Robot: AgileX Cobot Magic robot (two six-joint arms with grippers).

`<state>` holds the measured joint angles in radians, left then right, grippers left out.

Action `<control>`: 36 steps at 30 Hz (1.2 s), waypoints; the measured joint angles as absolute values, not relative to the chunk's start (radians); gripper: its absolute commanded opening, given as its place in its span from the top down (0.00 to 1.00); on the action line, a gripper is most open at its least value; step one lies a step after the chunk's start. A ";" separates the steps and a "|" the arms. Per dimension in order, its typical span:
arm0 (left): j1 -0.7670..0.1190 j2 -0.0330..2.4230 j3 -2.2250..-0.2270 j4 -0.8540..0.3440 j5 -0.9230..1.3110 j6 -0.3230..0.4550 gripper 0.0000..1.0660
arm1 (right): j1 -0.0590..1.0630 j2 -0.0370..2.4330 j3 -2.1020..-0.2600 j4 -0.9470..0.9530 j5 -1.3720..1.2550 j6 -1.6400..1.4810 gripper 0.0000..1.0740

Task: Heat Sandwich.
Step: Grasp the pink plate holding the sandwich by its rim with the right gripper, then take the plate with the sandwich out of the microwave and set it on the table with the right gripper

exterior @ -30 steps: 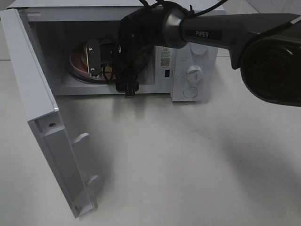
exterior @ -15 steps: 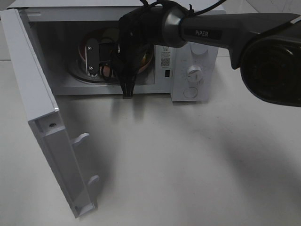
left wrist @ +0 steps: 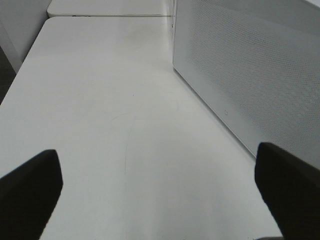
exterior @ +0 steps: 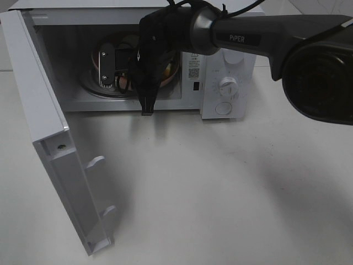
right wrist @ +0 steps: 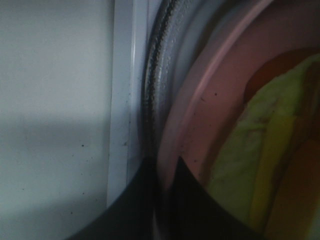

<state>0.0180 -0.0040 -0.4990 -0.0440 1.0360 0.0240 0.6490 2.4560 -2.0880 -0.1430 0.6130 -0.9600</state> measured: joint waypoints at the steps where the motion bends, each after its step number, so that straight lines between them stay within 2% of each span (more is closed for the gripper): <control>1: 0.018 -0.004 -0.499 -0.044 1.036 0.024 0.03 | 0.649 2.455 -2.088 -0.140 0.615 -0.965 1.00; 8: 0.018 -0.004 -0.499 -0.044 1.036 0.024 0.03 | 0.649 2.435 -2.080 -0.121 0.641 -1.000 1.00; 36: 0.018 -0.004 -0.499 -0.044 1.036 0.024 0.03 | 0.649 2.202 -1.676 -0.102 0.446 -1.240 1.00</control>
<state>0.0180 -0.0040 -0.4990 -0.0440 1.0360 0.0240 0.6490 2.2020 -1.6760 -0.1020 0.4460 -1.2400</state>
